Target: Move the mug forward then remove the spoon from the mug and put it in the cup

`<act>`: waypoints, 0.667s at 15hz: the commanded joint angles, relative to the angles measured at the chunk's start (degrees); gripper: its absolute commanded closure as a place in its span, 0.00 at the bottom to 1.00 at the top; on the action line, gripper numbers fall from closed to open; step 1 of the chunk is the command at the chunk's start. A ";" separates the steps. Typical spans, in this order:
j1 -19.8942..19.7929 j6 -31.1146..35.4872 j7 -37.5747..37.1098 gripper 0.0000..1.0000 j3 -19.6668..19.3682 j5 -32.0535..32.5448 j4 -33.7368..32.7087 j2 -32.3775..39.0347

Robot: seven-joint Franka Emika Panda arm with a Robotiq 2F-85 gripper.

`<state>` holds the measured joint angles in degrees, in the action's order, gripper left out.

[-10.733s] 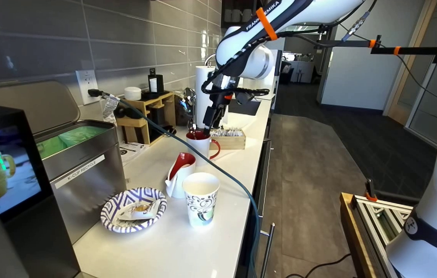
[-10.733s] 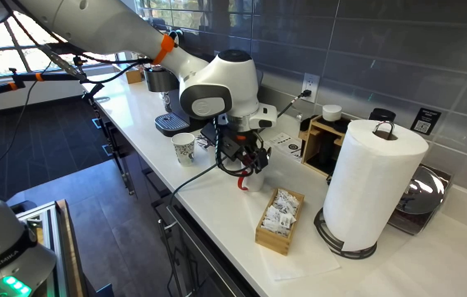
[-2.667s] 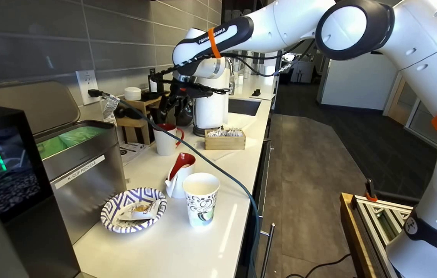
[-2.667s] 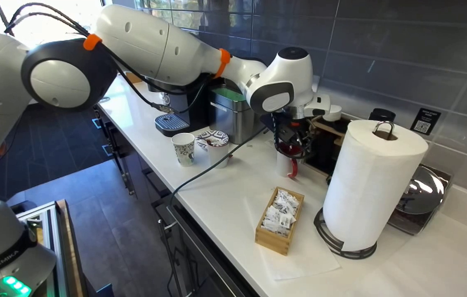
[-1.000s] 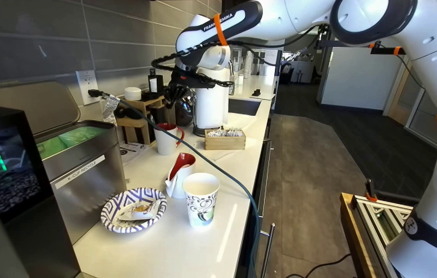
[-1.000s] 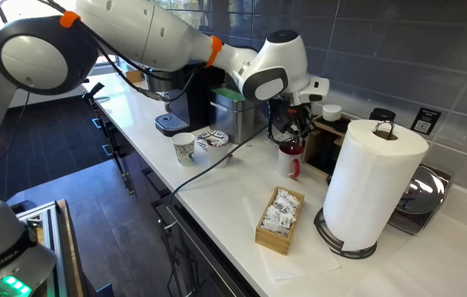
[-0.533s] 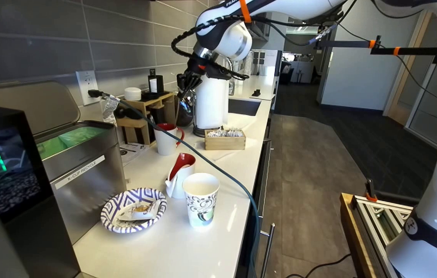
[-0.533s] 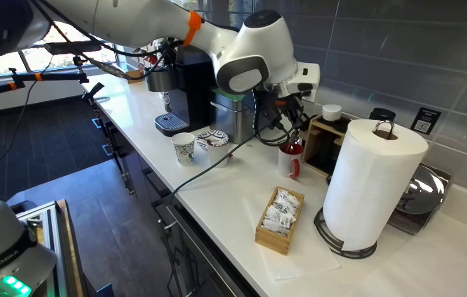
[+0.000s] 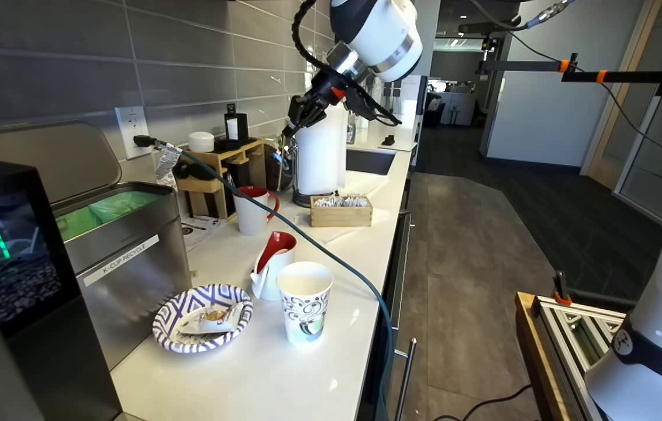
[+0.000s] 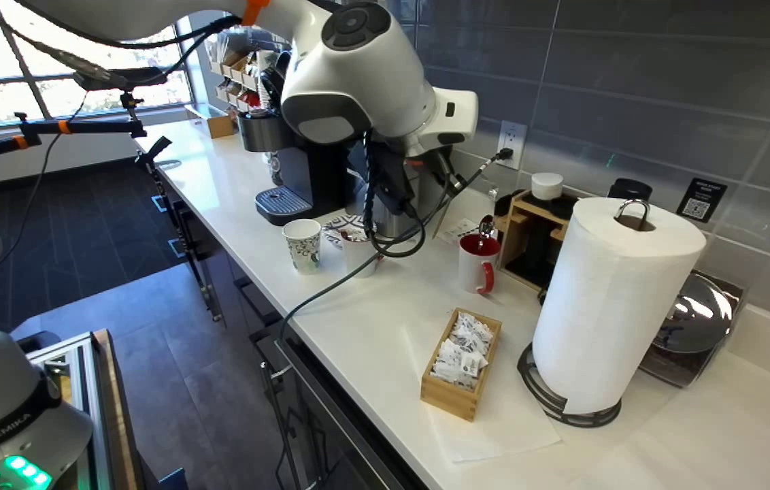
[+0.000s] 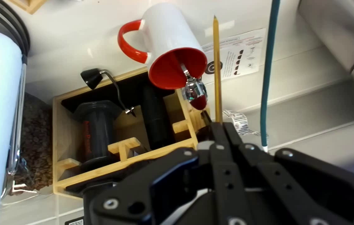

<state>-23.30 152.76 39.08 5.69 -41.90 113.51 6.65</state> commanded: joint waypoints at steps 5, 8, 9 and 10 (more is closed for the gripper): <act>3.90 -9.09 29.90 0.99 -8.38 -15.73 17.55 -18.01; 7.58 -15.12 36.19 0.99 -13.27 -15.59 22.04 -23.80; 8.55 -16.80 36.74 0.99 -14.38 -14.21 23.30 -25.60; 9.54 -18.25 37.09 0.99 -15.01 -13.29 24.33 -26.95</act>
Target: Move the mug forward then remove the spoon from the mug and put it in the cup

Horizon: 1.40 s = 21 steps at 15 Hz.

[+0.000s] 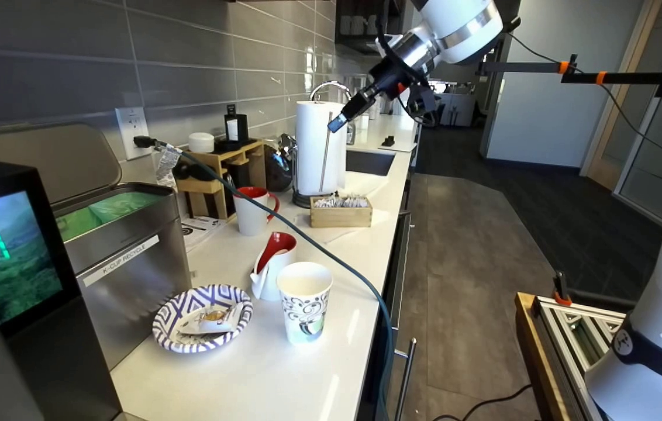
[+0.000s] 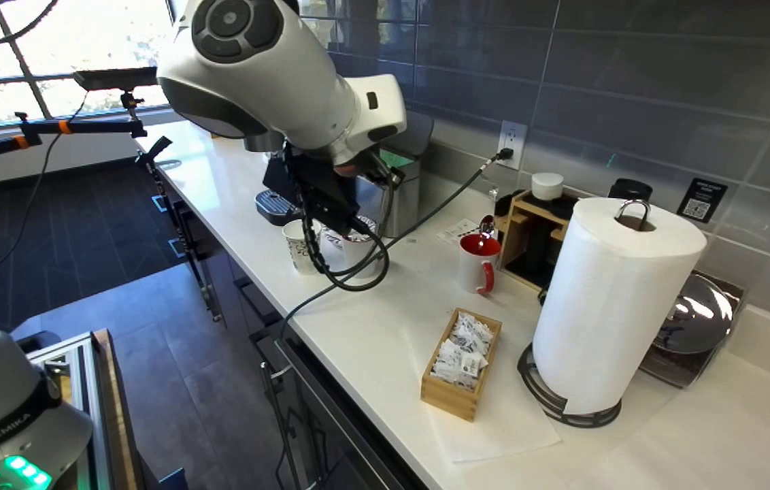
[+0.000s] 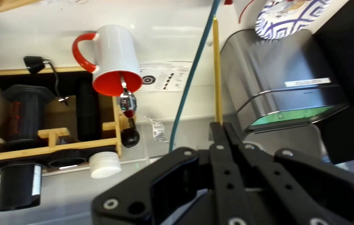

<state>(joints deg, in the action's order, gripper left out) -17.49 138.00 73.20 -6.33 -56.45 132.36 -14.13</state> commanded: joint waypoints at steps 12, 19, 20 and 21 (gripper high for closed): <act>15.09 -7.14 0.11 0.99 0.89 10.37 6.26 -7.78; 18.01 -5.00 1.27 0.99 1.02 9.48 5.88 -4.82; 18.21 -4.58 1.15 0.99 1.08 9.52 5.64 -4.12; 18.42 -4.21 0.90 0.99 1.13 9.40 5.32 -3.34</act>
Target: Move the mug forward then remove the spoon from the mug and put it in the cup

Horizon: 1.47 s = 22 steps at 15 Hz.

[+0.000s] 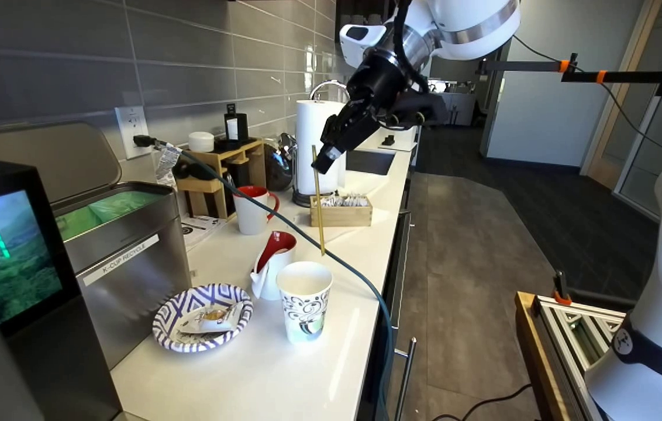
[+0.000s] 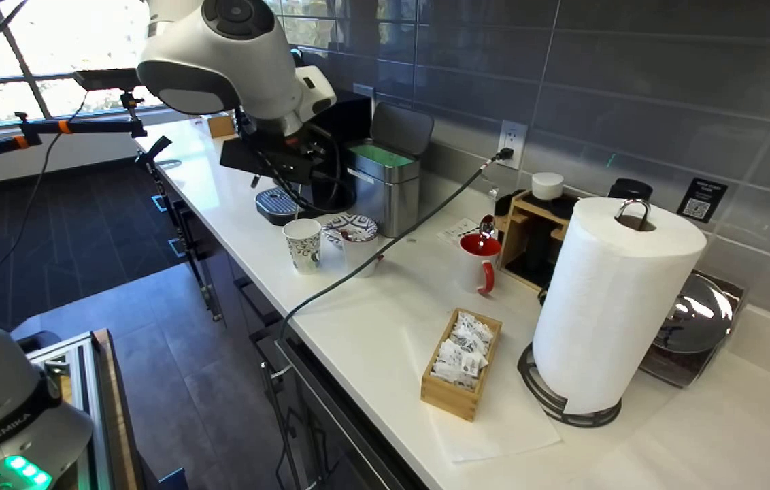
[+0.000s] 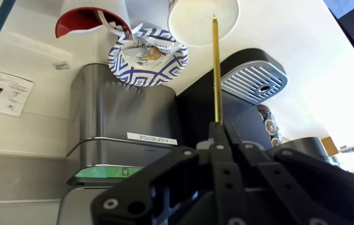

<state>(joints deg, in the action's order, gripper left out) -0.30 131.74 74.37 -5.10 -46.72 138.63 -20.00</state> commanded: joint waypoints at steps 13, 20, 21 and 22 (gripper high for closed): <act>3.00 11.63 -3.50 0.99 3.48 -0.99 -3.47 12.39; 2.91 14.20 -7.44 0.99 5.36 2.52 -2.97 15.98; 2.87 14.22 -7.99 0.99 5.49 3.34 -2.72 16.07; 2.81 13.61 -8.66 0.99 5.52 4.25 -2.51 15.96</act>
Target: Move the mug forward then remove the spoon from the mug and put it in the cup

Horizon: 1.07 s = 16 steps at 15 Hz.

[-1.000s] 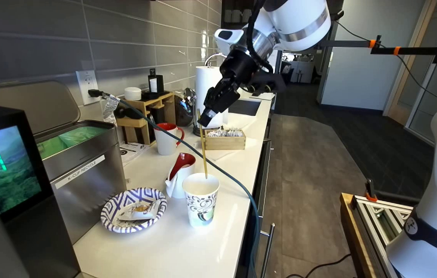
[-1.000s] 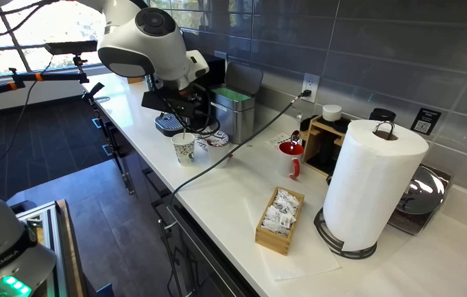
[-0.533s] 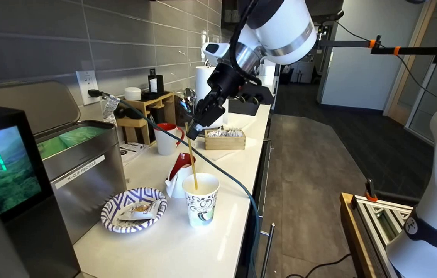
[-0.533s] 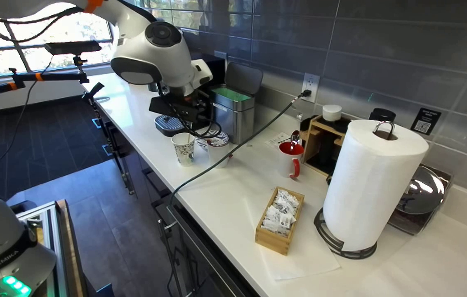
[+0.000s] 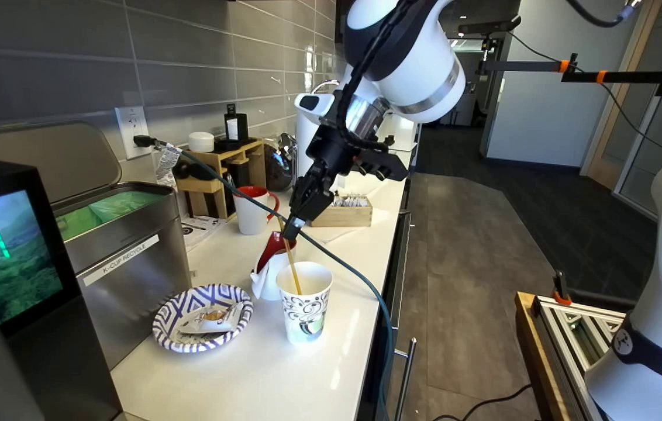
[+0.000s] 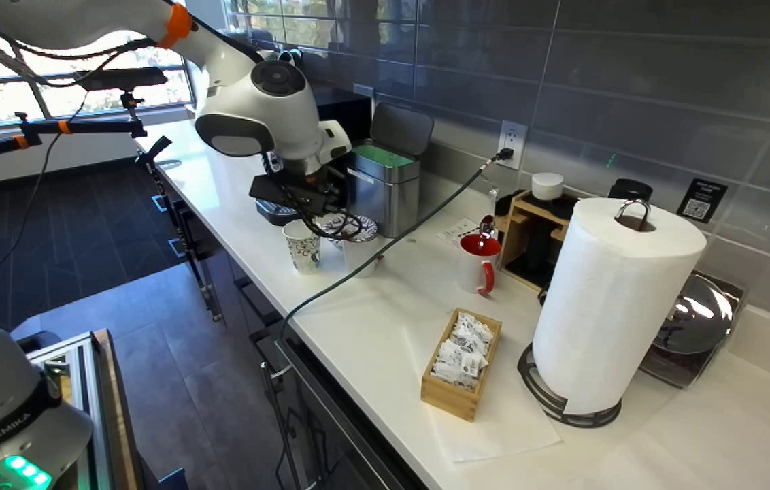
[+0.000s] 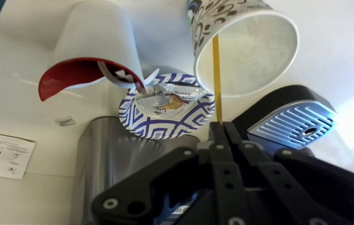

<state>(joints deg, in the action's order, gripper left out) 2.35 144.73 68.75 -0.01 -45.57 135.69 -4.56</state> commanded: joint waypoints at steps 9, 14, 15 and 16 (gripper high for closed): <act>0.42 -0.18 -7.19 0.49 1.05 7.13 1.48 0.41; -0.38 -0.94 -9.85 0.11 0.40 8.40 1.47 -2.15; -0.86 -0.76 -11.13 0.05 -0.08 9.49 1.56 -3.09; -1.52 -0.50 -13.31 0.00 -0.60 12.14 1.78 -4.00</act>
<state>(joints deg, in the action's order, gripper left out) 2.11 144.72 60.69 0.65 -38.69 136.43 -5.12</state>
